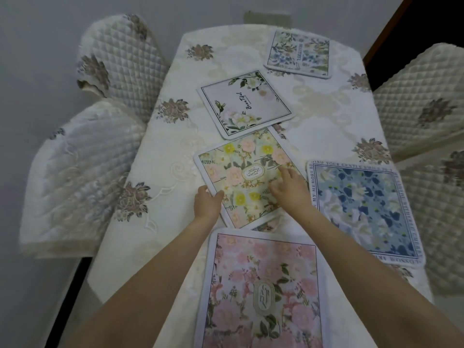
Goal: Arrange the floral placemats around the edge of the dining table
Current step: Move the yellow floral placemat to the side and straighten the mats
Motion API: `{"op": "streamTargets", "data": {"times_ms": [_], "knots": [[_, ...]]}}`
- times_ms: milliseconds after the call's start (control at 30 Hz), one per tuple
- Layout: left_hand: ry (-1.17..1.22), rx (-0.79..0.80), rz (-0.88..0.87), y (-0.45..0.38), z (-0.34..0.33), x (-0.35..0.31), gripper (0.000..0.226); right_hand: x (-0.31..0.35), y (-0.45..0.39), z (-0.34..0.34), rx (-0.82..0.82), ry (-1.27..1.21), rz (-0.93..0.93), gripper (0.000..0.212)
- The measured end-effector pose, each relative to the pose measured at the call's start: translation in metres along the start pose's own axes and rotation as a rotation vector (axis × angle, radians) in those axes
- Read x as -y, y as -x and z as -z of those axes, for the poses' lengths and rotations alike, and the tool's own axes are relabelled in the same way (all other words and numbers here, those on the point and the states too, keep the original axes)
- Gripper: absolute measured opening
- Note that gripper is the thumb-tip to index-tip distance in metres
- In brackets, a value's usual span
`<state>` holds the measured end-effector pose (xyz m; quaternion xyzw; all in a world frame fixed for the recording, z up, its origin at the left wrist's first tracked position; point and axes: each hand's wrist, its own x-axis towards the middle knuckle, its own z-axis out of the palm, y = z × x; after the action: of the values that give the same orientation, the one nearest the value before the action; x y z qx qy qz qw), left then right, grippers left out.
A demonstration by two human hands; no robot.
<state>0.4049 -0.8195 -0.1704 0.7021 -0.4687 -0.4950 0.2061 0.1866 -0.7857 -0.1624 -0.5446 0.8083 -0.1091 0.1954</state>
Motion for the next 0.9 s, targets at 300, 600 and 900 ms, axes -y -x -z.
{"op": "streamTargets", "data": {"times_ms": [300, 600, 900], "knots": [[0.12, -0.027, 0.15, -0.025, -0.011, 0.003, 0.057, -0.011, -0.047, -0.004, 0.113, 0.13, -0.107, 0.084], [0.304, 0.175, 0.004, -0.022, -0.006, 0.011, 0.044, -0.013, -0.06, -0.001, 0.17, 0.128, -0.216, 0.104], [0.441, 0.065, -0.046, -0.037, 0.024, -0.005, 0.043, 0.0, -0.062, 0.022, -0.029, -0.287, -0.351, 0.068]]}}
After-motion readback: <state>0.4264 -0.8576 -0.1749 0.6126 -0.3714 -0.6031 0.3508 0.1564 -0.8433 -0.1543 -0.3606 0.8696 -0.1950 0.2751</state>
